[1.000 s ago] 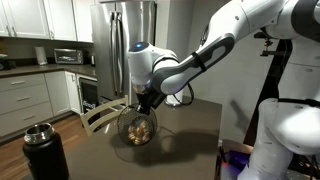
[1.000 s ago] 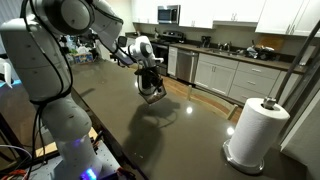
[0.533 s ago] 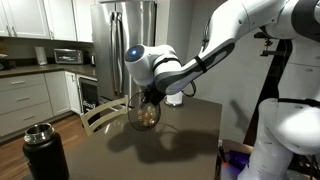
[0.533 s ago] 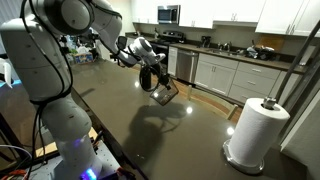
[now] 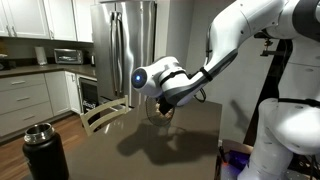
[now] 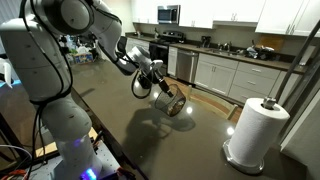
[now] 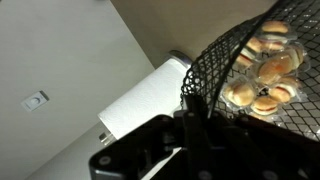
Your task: Pour the packets out of the basket onto the counter
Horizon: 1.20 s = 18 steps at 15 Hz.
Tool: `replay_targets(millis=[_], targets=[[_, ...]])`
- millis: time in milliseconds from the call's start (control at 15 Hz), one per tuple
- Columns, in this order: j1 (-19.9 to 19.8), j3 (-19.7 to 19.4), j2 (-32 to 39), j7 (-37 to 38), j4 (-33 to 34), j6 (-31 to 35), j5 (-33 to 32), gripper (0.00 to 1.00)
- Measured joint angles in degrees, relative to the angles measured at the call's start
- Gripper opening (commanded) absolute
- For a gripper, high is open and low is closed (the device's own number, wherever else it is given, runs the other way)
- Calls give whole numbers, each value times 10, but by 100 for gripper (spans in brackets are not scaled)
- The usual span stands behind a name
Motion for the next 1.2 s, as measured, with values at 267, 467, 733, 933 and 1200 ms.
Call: replay_targets(millis=[267,467,733,933,1200], targets=[[21,29,2,99,-31,-43,-70,1],[46,55,11,135,-33,-100,-100,1],[77,83,30,158,-27,-164,-131,1],[90,91,48,163,-19,-199,-146,1],[89,88,59,163,-5,-221,-166,1]])
